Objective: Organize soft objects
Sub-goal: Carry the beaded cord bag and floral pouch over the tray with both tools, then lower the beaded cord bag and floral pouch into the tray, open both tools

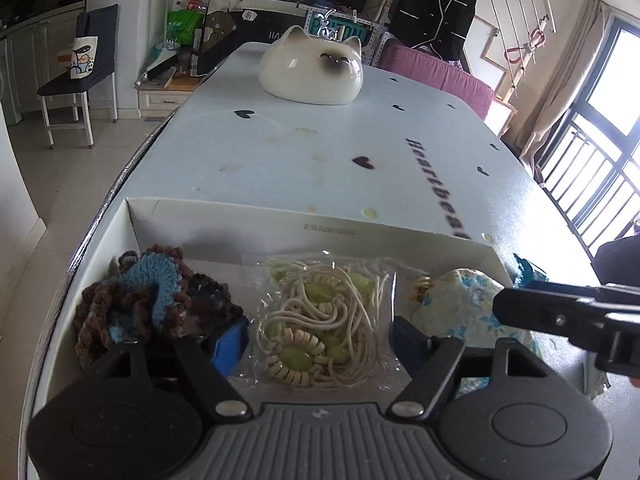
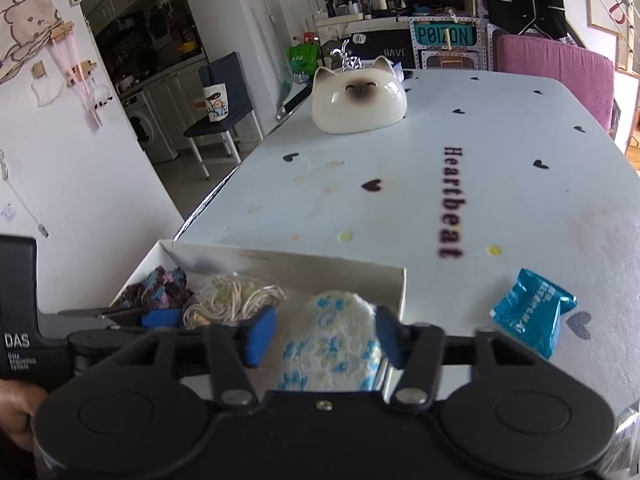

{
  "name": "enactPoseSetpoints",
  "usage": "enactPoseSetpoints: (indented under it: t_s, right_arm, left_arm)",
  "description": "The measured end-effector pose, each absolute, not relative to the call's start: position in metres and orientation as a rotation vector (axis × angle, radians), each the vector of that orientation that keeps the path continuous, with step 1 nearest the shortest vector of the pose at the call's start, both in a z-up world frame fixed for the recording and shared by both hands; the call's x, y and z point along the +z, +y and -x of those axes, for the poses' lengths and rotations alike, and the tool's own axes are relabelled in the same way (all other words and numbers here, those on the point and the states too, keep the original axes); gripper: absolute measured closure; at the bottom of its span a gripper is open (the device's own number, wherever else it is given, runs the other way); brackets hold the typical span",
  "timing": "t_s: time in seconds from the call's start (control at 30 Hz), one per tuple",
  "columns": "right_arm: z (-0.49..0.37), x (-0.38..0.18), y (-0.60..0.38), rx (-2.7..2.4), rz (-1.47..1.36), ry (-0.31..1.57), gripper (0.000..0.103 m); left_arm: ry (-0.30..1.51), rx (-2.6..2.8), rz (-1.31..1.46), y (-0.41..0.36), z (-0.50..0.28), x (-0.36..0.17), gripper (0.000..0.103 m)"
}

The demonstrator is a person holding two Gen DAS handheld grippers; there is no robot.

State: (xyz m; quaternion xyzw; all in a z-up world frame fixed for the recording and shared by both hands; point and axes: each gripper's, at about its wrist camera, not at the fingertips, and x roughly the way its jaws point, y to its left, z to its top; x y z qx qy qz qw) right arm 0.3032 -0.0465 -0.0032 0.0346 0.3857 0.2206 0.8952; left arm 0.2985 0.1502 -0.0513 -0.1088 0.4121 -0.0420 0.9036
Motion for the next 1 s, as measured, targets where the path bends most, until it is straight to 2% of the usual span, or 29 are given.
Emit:
enactPoseSetpoints:
  t_s: [0.07,0.13,0.23,0.27,0.3,0.4,0.73,1.0]
  right_arm:
    - [-0.301,-0.003,-0.047,0.472,-0.073,0.81,0.068]
    - [-0.298,-0.005,-0.047,0.495,-0.071,0.818,0.076]
    - [-0.299,-0.011,-0.042,0.503,-0.054,0.844,0.081]
    - [-0.301,-0.014,-0.04,0.497,-0.047,0.853,0.084]
    - [-0.303,-0.018,-0.038,0.495,-0.041,0.86,0.084]
    - [-0.308,-0.028,-0.031,0.465,-0.007,0.877,0.085]
    - [-0.318,-0.034,-0.032,0.452,-0.024,0.884,0.085]
    - [-0.291,-0.011,-0.043,0.479,-0.033,0.81,0.079]
  left_arm:
    - [0.844,-0.093,0.228,0.15,-0.295,-0.048,0.02]
    - [0.831,-0.094,0.22,0.149,-0.29,-0.043,0.02]
    - [0.811,-0.09,0.19,0.146,-0.284,-0.037,0.022]
    - [0.809,-0.082,0.171,0.144,-0.282,-0.035,0.027]
    - [0.812,-0.075,0.149,0.143,-0.28,-0.034,0.033]
    - [0.835,-0.071,0.116,0.14,-0.279,-0.032,0.041]
    - [0.831,-0.083,0.126,0.14,-0.273,-0.03,0.043]
    - [0.788,-0.096,0.122,0.137,-0.253,-0.013,0.043]
